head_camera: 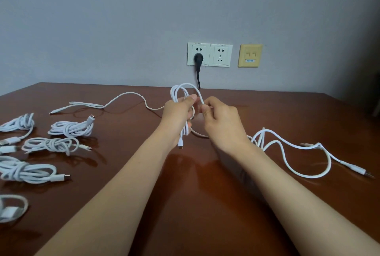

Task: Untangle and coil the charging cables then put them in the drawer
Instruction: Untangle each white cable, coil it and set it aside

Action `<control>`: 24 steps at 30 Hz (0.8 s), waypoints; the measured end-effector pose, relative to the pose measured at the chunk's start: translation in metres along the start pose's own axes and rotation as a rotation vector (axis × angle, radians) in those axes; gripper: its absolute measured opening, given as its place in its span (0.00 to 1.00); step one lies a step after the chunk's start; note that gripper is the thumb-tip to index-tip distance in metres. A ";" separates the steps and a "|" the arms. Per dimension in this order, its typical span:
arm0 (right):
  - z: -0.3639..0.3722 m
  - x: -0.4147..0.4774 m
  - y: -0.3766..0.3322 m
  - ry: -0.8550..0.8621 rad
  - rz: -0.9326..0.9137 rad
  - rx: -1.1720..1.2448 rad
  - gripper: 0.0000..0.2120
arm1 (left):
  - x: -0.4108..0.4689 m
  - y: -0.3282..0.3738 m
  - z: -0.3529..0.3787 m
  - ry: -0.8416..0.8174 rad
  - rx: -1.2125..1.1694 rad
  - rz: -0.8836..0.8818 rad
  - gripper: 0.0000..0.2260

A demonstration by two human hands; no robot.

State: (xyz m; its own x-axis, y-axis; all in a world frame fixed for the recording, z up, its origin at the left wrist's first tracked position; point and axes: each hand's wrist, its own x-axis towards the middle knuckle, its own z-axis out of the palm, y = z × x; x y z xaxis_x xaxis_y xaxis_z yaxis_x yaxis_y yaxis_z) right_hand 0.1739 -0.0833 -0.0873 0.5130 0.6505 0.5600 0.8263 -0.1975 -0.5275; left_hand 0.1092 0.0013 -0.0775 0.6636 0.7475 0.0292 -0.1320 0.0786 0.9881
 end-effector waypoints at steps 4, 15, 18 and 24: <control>0.000 -0.001 0.003 -0.030 -0.013 -0.014 0.09 | 0.000 0.000 0.003 0.010 0.072 0.039 0.12; -0.004 -0.002 0.004 -0.111 -0.008 -0.105 0.09 | 0.002 -0.009 0.010 0.068 0.334 0.159 0.14; -0.002 -0.002 0.004 -0.128 -0.019 -0.159 0.12 | 0.004 -0.008 0.006 0.117 0.347 0.170 0.13; -0.006 -0.004 0.006 -0.147 -0.030 -0.177 0.15 | 0.003 -0.007 0.001 0.175 0.447 0.232 0.15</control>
State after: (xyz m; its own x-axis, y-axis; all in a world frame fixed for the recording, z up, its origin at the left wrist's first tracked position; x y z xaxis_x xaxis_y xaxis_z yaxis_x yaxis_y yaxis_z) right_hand 0.1785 -0.0914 -0.0891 0.4593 0.7551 0.4678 0.8750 -0.2939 -0.3848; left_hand 0.1128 0.0027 -0.0838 0.5168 0.8135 0.2669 0.0909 -0.3621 0.9277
